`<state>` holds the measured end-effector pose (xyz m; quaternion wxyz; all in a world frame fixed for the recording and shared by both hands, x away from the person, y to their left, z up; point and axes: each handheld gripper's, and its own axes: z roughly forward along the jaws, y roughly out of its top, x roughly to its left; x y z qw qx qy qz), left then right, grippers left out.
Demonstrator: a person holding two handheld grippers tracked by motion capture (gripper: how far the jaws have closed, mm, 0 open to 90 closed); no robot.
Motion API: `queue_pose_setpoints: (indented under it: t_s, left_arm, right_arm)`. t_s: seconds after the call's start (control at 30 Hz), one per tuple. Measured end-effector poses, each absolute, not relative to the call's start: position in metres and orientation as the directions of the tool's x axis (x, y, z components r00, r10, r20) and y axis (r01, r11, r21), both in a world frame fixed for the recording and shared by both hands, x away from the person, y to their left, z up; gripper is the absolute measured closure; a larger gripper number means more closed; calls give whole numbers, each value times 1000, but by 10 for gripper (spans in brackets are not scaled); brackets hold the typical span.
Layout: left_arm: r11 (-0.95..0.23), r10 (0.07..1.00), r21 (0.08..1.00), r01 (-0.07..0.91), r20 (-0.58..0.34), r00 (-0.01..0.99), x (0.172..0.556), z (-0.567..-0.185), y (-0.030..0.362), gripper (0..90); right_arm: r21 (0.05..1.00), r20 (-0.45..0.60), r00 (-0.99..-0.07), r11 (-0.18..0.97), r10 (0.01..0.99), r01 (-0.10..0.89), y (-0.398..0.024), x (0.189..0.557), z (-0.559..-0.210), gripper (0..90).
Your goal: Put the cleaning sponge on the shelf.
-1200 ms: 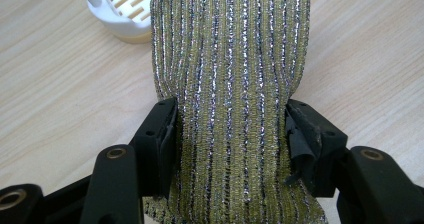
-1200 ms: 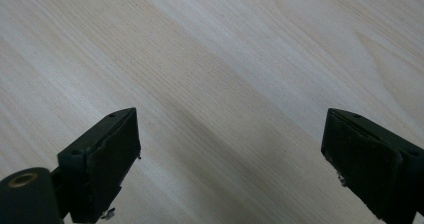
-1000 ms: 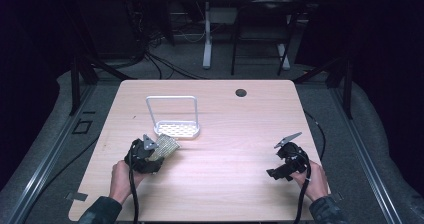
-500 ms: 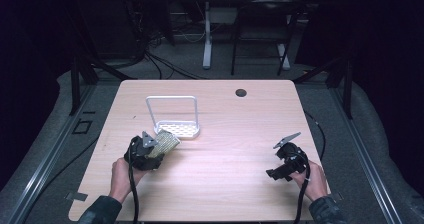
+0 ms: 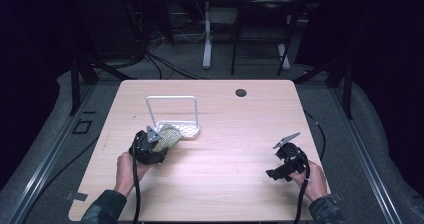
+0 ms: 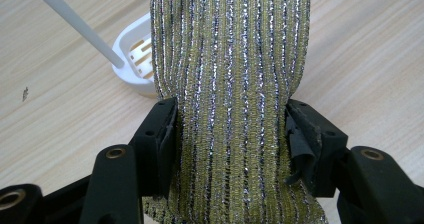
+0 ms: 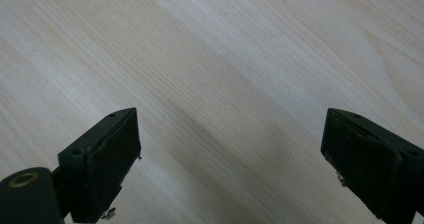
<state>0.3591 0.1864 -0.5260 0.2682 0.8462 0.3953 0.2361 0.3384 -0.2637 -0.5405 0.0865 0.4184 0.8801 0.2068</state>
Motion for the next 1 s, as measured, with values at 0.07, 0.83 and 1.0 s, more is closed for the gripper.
queue_pose_setpoints:
  t_s: [0.07, 0.83, 1.0]
  left_arm:
    - [-547, 795, 640, 540, 193, 575, 362, -527, 184, 423]
    - [-514, 814, 656, 553, 168, 557, 390, -526, 168, 420]
    - [-501, 821, 666, 552, 166, 546, 396, -524, 167, 419]
  right_arm:
    - [437, 20, -634, 564, 773, 701, -264, 338, -540, 85]
    - [441, 24, -642, 569, 766, 694, -262, 338, -540, 89]
    - [440, 17, -643, 572, 766, 692, -263, 339, -540, 91]
